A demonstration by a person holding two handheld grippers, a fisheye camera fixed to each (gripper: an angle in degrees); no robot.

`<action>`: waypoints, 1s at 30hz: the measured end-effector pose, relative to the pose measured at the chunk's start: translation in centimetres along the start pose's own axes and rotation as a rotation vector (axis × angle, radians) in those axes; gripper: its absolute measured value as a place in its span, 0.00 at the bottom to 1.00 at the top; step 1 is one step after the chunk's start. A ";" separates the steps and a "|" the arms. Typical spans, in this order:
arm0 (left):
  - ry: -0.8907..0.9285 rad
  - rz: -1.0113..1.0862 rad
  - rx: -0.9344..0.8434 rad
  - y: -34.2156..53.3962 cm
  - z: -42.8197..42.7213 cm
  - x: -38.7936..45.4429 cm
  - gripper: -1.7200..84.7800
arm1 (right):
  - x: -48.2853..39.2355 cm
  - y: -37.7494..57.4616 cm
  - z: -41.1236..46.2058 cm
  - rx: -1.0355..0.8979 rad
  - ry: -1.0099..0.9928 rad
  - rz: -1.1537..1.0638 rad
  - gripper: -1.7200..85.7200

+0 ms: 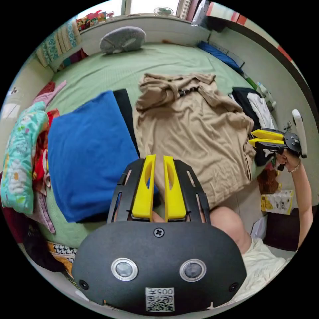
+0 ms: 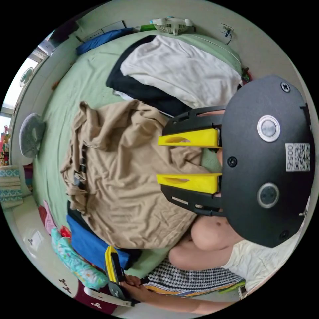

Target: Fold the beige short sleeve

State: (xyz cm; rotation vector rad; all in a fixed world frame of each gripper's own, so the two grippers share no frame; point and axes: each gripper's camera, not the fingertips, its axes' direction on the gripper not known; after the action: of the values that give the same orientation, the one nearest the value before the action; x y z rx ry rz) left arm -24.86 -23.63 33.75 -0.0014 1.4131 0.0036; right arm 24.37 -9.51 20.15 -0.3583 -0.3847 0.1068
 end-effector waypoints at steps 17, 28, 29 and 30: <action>-0.005 -0.043 -0.097 8.6 2.4 2.0 0.09 | 1.6 9.0 2.7 0.090 -0.037 0.224 0.02; 0.027 -0.129 -0.059 11.9 2.3 0.2 0.14 | 5.9 21.4 -6.0 0.319 -0.150 0.301 0.01; 0.025 -0.132 -0.056 12.1 2.3 0.3 0.14 | 6.3 22.5 -6.4 0.331 -0.142 0.307 0.01; 0.032 -0.136 -0.047 12.3 2.3 0.3 0.14 | 6.6 23.5 -6.6 0.337 -0.147 0.308 0.01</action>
State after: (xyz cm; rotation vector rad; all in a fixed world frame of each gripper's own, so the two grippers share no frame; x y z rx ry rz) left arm -22.59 -11.36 33.81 -0.1377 1.4425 -0.0762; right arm 32.16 11.41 8.19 -0.0737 -0.4463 0.4956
